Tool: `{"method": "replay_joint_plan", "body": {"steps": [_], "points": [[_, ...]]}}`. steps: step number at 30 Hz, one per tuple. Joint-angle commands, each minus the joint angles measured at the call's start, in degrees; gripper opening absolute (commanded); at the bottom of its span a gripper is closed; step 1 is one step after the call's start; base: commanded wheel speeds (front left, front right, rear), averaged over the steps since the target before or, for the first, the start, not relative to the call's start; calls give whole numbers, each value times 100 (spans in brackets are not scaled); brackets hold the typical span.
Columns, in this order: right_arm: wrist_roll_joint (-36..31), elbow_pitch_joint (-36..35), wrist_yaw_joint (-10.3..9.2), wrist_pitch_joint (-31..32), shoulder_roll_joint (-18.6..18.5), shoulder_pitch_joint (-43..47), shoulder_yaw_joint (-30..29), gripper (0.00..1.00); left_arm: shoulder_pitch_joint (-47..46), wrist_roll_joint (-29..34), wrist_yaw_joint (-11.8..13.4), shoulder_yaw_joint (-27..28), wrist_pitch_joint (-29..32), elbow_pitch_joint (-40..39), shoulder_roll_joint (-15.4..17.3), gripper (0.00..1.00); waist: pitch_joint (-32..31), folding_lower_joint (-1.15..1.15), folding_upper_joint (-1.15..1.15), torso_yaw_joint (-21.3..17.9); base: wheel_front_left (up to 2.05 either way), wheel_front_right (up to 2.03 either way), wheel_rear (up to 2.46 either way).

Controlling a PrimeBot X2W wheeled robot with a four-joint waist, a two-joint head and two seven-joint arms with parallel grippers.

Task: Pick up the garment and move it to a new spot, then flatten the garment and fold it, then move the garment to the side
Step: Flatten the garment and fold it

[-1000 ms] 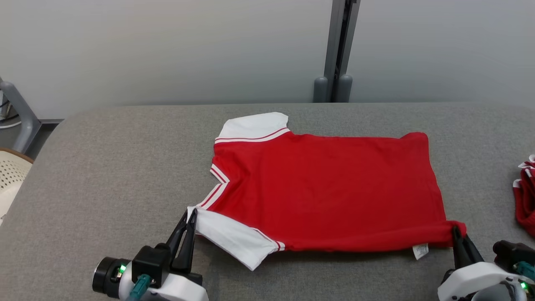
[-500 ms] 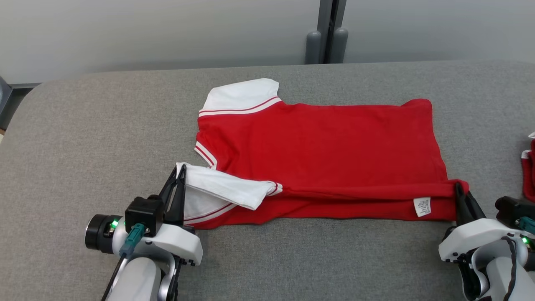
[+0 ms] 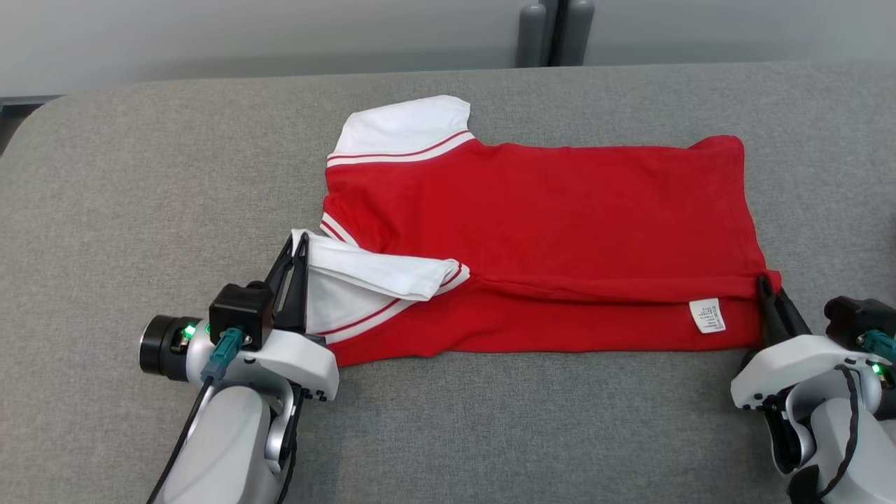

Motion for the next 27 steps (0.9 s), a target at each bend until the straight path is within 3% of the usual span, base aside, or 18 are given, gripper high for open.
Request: {"method": "replay_joint_plan", "body": {"steps": [1,7,8,9,10,19,27], "points": [[-35,11,-2,4,-55,-70,-18,0,-120,20,30,6,4,19,28,0,27,0,0,1,0,0,0],[-98,23,-2,4,-24,-193,-24,0,-327,-33,57,-4,3,48,28,0,111,0,0,-21,0,0,0],[-65,-7,-1,4,-9,-215,-21,84,-341,-46,60,0,4,53,28,0,121,0,0,-26,0,0,0],[-57,-22,-1,4,-3,-220,-14,100,-348,-52,70,-1,4,60,28,45,129,0,0,-32,0,0,0],[-63,-37,-1,4,-2,-214,-14,100,-331,-65,69,-23,4,99,27,100,133,0,0,-37,0,0,0],[-18,-585,-2,4,47,381,-192,100,231,-309,254,0,4,-194,28,100,119,0,0,-35,0,0,0],[-32,-314,-2,5,-20,766,-119,100,812,-396,290,-141,4,-314,28,100,127,0,0,37,0,0,0]]}}
